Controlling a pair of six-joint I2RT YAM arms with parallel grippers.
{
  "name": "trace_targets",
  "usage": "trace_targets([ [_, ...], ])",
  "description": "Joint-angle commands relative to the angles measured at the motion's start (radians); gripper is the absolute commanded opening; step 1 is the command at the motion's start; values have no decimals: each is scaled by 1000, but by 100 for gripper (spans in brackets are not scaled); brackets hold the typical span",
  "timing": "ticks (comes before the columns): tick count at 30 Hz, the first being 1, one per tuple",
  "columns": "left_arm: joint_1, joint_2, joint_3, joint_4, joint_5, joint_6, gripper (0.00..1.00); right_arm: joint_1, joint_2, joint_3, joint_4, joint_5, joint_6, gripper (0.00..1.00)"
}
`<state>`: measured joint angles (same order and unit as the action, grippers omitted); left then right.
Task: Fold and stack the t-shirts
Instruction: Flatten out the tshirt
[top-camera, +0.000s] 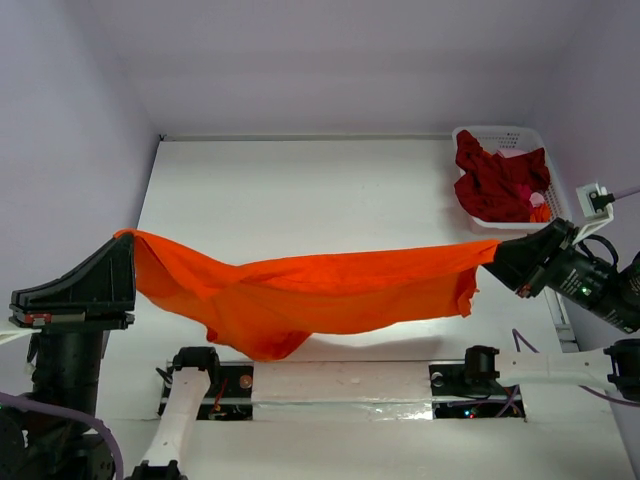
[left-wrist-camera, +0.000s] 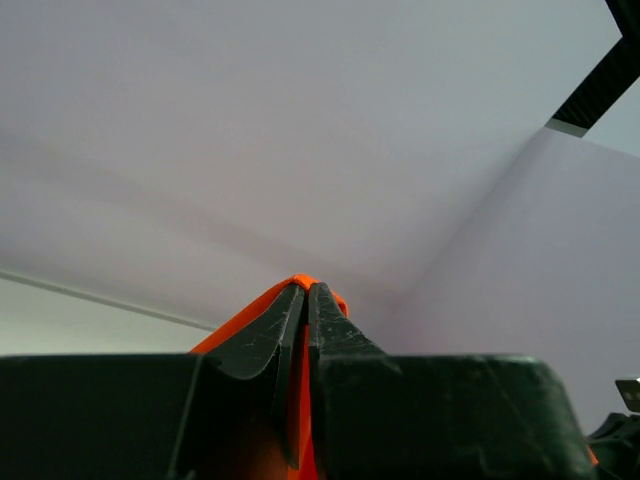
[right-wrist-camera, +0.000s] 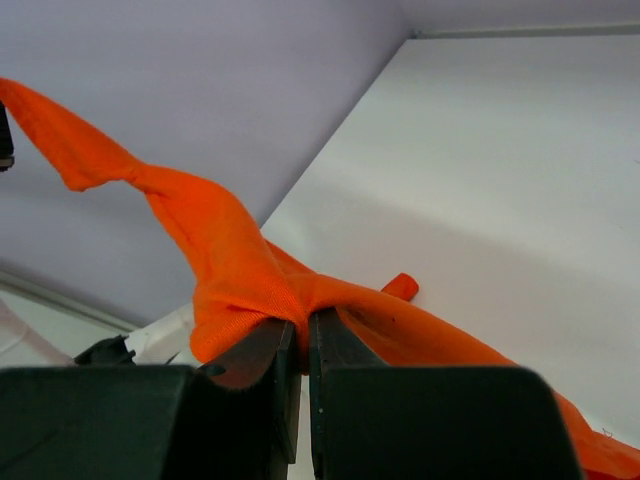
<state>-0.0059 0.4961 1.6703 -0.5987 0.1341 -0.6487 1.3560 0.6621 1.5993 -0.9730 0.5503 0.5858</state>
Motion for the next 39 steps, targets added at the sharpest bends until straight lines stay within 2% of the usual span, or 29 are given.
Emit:
trace_targets([
  [1, -26, 1, 31, 54, 7, -14, 0, 5, -1, 1, 102, -73, -38, 0],
  [10, -37, 42, 224, 63, 4, -8, 0, 5, -61, -12, 106, -61, -27, 0],
  [17, -46, 50, 263, 146, 19, -6, 0, 5, -128, -53, 96, 57, -37, 0],
  [23, -55, 55, 299, 192, 70, -45, 0, 5, -142, -24, 46, 114, -34, 0],
  [30, -55, -4, 284, 203, 70, -80, 0, 5, -200, -21, 31, 140, -29, 0],
  [39, -55, -120, 149, 162, 16, -75, 0, 5, -240, -102, -17, 99, 14, 0],
])
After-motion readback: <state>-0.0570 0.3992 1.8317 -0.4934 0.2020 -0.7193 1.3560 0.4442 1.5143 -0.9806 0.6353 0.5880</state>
